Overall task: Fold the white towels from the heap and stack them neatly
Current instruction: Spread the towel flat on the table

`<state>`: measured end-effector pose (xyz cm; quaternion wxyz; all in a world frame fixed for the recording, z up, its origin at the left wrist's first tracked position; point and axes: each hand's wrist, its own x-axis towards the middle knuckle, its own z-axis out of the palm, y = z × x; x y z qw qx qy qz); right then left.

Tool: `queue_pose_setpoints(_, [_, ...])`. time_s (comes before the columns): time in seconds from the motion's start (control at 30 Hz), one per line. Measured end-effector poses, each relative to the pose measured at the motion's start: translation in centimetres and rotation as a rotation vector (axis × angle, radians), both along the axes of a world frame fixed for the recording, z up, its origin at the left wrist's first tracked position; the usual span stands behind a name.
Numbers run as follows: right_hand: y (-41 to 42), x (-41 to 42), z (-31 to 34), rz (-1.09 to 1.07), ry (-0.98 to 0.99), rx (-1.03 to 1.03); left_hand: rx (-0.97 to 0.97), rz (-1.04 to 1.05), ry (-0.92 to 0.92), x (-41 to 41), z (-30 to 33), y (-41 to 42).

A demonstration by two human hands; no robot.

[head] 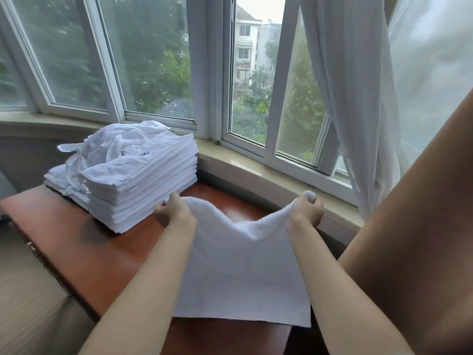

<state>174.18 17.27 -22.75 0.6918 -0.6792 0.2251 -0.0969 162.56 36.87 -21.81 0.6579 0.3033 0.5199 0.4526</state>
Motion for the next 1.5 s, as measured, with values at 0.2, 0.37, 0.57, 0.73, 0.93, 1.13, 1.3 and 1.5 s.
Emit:
queue_pose_setpoints(0.2, [1.6, 2.9, -2.3, 0.071, 0.073, -0.032, -0.039, -0.117, 0.061, 2.5, -2.2, 0.6])
queue_pose_setpoints(0.37, [1.4, 3.9, -0.9, -0.039, -0.075, 0.017, 0.108, -0.069, 0.042, 3.7, -0.3, 1.9])
queue_pose_setpoints(0.57, [-0.1, 0.1, -1.3, -0.147, -0.133, 0.117, 0.096, 0.052, -0.02, 0.7, -1.3, -0.4])
queue_pose_setpoints(0.73, [-1.9, -1.3, 1.7, -0.28, -0.188, 0.221, 0.12, 0.178, -0.172, -2.4, 0.7, -1.0])
queue_pose_setpoints(0.93, [-1.5, -2.2, 6.3, -0.309, -0.401, 0.315, 0.186, 0.175, -0.471, -4.1, 5.9, -1.1])
queue_pose_setpoints(1.13, [-0.2, -0.6, 7.2, -0.284, -0.602, 0.276, 0.191, 0.192, -0.552, -2.3, 7.4, -0.7])
queue_pose_setpoints(1.3, [2.7, 5.5, 4.5, -0.071, -0.463, 0.104, 0.282, 0.082, -0.319, 3.1, 4.9, 2.3])
queue_pose_setpoints(1.5, [6.4, 9.5, -6.0, 0.565, 0.107, -0.165, 0.557, -0.458, 0.5, 7.0, -6.7, 5.4])
